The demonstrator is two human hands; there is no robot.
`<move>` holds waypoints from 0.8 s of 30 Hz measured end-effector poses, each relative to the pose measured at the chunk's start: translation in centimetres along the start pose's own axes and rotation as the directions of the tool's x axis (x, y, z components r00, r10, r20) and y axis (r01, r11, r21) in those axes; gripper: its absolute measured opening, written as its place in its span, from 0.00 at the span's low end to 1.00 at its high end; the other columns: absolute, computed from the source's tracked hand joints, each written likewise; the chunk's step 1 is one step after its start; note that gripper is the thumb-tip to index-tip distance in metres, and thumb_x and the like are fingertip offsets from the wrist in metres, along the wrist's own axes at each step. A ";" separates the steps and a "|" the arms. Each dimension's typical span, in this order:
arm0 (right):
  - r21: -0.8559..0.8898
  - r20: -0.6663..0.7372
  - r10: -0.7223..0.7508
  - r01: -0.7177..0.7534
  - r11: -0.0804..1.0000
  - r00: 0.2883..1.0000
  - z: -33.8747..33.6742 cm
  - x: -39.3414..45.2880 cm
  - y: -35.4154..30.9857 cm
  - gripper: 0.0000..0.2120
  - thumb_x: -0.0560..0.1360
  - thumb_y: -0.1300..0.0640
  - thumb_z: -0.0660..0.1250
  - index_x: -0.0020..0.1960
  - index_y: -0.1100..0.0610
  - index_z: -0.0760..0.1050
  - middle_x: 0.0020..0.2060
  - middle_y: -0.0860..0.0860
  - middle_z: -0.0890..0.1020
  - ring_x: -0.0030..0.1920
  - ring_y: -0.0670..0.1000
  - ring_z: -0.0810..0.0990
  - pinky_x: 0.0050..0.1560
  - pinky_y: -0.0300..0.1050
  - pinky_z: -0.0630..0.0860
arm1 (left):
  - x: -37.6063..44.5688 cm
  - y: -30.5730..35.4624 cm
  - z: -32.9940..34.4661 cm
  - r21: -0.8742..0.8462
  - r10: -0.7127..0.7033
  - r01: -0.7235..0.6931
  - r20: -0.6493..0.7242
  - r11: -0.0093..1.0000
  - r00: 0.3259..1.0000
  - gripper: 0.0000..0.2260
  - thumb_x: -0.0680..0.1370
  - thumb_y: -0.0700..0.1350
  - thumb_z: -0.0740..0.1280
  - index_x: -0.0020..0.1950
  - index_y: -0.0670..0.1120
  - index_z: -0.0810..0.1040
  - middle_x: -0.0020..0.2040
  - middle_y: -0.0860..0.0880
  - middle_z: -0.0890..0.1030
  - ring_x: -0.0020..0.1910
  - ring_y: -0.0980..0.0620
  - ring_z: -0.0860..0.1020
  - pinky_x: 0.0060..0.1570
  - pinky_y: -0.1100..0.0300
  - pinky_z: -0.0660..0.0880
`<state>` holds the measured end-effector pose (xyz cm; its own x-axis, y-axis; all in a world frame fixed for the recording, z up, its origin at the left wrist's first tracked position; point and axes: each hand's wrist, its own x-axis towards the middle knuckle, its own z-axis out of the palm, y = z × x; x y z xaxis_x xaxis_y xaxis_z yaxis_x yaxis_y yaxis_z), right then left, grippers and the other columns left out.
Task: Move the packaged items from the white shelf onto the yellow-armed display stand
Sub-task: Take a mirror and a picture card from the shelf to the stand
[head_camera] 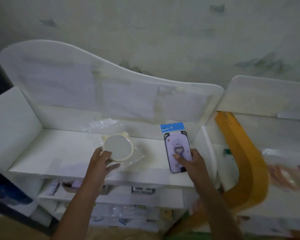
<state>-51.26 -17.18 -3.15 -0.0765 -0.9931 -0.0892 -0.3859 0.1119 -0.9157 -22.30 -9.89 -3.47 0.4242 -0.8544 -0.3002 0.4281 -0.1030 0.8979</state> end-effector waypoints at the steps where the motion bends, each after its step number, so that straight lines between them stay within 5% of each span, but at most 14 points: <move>1: -0.002 -0.026 -0.013 0.013 1.000 1.000 -1.3 -0.9 0.0 0.17 0.70 0.46 0.76 0.49 0.55 0.76 0.44 0.49 0.83 0.42 0.47 0.83 0.40 0.42 0.79 | -1.1 -0.1 0.9 -0.003 0.008 -0.008 0.021 1.000 1.000 0.06 0.79 0.35 0.60 0.48 0.46 0.72 0.49 0.43 0.74 0.48 0.46 0.78 0.47 0.51 0.81; 5: 0.136 -0.099 -0.015 0.028 0.990 0.995 -6.8 -4.8 0.6 0.09 0.76 0.51 0.70 0.51 0.55 0.76 0.44 0.50 0.84 0.38 0.43 0.84 0.36 0.37 0.79 | -5.4 -0.4 4.5 0.007 0.045 -0.045 0.094 0.999 0.995 0.07 0.79 0.35 0.60 0.47 0.46 0.73 0.46 0.45 0.75 0.46 0.47 0.78 0.44 0.52 0.80; 8: 0.206 -0.169 0.009 0.026 0.978 0.986 -11.1 -7.6 1.9 0.04 0.78 0.54 0.67 0.52 0.53 0.77 0.46 0.52 0.84 0.45 0.51 0.85 0.47 0.53 0.83 | -8.8 -1.1 7.1 0.019 0.046 -0.049 0.154 0.999 0.987 0.08 0.79 0.35 0.60 0.50 0.46 0.74 0.48 0.45 0.78 0.48 0.47 0.80 0.40 0.54 0.81; 12: 0.262 -0.166 0.039 0.006 0.965 0.985 -16.4 -11.9 3.8 0.06 0.79 0.63 0.62 0.53 0.56 0.76 0.47 0.55 0.84 0.45 0.53 0.84 0.42 0.46 0.79 | -14.0 -2.7 10.6 0.001 0.044 -0.046 0.249 0.999 0.968 0.09 0.79 0.33 0.60 0.46 0.46 0.75 0.43 0.45 0.80 0.44 0.47 0.80 0.36 0.57 0.82; 17: 0.286 -0.248 0.036 0.038 0.957 0.968 -22.8 -16.3 6.8 0.09 0.78 0.64 0.61 0.52 0.54 0.77 0.45 0.55 0.84 0.46 0.56 0.85 0.46 0.55 0.81 | -19.4 -4.8 14.8 0.039 0.023 -0.037 0.322 0.999 0.947 0.10 0.79 0.34 0.63 0.45 0.47 0.78 0.35 0.48 0.81 0.36 0.50 0.83 0.37 0.54 0.78; 20: 0.306 -0.296 0.059 0.036 0.951 0.953 -26.6 -18.0 9.0 0.09 0.79 0.67 0.61 0.56 0.59 0.76 0.48 0.57 0.84 0.47 0.56 0.85 0.48 0.54 0.81 | -22.6 -5.8 17.7 0.053 0.009 -0.032 0.375 0.998 0.927 0.08 0.79 0.34 0.62 0.48 0.45 0.78 0.37 0.48 0.84 0.37 0.49 0.85 0.31 0.55 0.78; 24: 0.354 -0.379 0.079 0.065 0.933 0.922 -31.0 -19.8 11.3 0.11 0.79 0.68 0.61 0.60 0.62 0.75 0.48 0.57 0.85 0.47 0.55 0.85 0.49 0.54 0.82 | -25.2 -6.9 21.4 0.086 0.000 -0.043 0.441 0.995 0.898 0.09 0.80 0.35 0.63 0.58 0.41 0.78 0.50 0.41 0.84 0.50 0.40 0.83 0.26 0.62 0.77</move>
<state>-82.58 4.81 0.38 -0.4495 -0.8933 -0.0065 -0.0395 0.0272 -0.9988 -53.03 1.48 4.80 0.0292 -0.9914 -0.1272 0.3392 -0.1099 0.9343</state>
